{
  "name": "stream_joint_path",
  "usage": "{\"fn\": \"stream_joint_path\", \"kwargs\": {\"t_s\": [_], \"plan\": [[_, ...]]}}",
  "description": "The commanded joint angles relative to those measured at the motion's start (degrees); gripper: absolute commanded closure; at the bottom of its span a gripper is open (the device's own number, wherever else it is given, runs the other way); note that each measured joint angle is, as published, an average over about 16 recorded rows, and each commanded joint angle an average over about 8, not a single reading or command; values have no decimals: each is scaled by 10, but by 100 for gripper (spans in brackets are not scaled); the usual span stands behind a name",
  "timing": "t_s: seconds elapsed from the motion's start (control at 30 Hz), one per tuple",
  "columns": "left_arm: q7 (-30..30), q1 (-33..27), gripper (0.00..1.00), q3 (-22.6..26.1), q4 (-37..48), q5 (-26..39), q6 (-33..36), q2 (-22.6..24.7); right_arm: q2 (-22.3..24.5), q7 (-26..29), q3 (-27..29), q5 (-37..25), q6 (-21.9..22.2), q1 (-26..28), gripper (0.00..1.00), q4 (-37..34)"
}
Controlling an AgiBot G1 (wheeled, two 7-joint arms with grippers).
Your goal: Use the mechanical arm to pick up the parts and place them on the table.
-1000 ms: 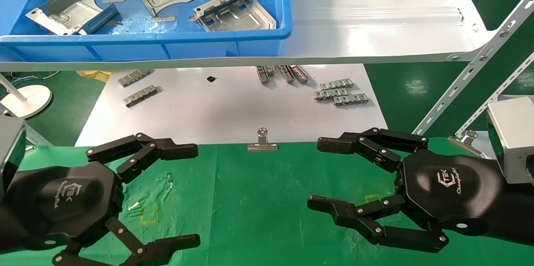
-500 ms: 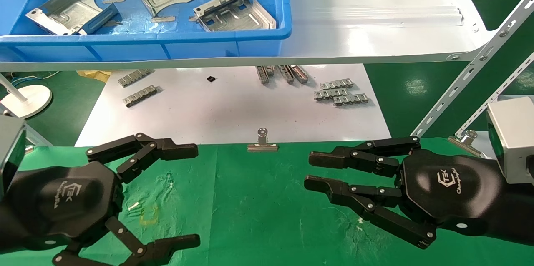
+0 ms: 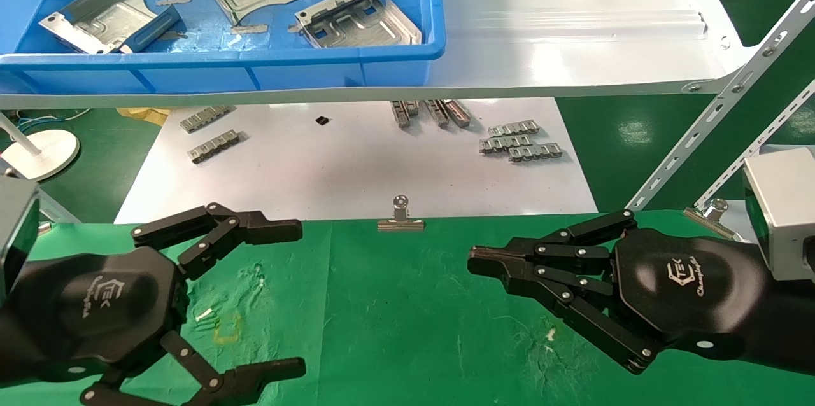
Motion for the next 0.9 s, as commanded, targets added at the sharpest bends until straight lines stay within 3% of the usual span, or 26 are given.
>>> {"fn": "stream_joint_path", "kwargs": {"t_s": [0.03,0.2,0.33,0.5,0.63,0.83,0.87,0.9], "plan": [[1,4,0,0,-2,-2,1,0,0,0,0,0,0,0,100,0],[-5,-56,0,-1,13,30,-13,-4,0,0,0,0,0,0,100,0],[-26,-174,0,22,69,107,-35,18,0,0,0,0,0,0,100,0],[-22,-336,0,71,213,231,-71,91,0,0,0,0,0,0,100,0],[-6,-433,0,104,356,318,-140,160,0,0,0,0,0,0,100,0],[16,-514,0,135,522,399,-265,250,0,0,0,0,0,0,100,0],[18,-523,0,139,543,407,-281,262,0,0,0,0,0,0,97,0],[20,-530,9,143,562,415,-296,274,0,0,0,0,0,0,87,0]]}}
